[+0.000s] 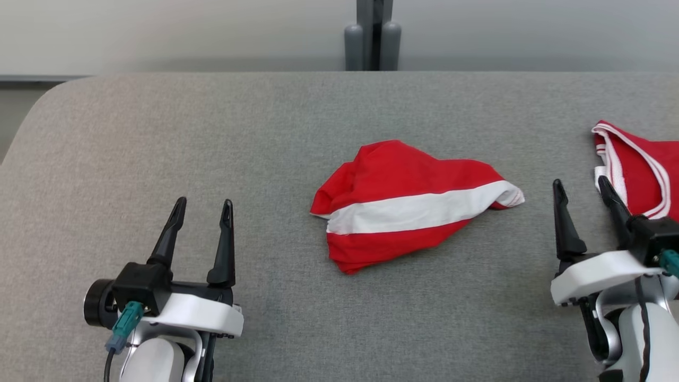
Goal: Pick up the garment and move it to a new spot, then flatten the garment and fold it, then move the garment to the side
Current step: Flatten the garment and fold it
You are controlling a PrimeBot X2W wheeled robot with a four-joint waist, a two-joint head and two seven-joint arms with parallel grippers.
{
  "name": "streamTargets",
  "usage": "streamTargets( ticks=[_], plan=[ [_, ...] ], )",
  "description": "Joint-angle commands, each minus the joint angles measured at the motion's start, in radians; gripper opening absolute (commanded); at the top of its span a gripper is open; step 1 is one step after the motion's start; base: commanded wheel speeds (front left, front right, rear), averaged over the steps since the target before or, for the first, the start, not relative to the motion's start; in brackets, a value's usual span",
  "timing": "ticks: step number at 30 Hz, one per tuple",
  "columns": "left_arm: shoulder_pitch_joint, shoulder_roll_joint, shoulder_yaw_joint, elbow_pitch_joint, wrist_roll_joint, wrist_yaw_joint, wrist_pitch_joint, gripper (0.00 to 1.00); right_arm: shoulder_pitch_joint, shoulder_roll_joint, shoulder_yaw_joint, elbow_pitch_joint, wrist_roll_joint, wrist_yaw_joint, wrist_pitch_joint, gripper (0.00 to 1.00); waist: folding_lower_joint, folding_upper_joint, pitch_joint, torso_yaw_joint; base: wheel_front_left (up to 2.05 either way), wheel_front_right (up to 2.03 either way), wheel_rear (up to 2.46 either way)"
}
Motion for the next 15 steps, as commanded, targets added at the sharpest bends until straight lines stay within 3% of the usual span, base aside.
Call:
streamTargets(
  ticks=[1,15],
  plan=[
    [-0.02,0.003,0.006,0.005,0.013,-0.01,-0.003,1.0,-0.024,-0.006,-0.01,0.03,0.014,0.0,0.007,1.0,0.0,0.0,0.021,0.017,0.0,0.0,0.0],
    [-0.06,-0.018,0.044,0.031,0.066,-0.065,-0.003,1.0,-0.174,-0.028,-0.074,0.32,0.094,0.0,0.035,1.0,0.0,0.0,0.114,0.098,0.0,0.0,0.0]
  ],
)
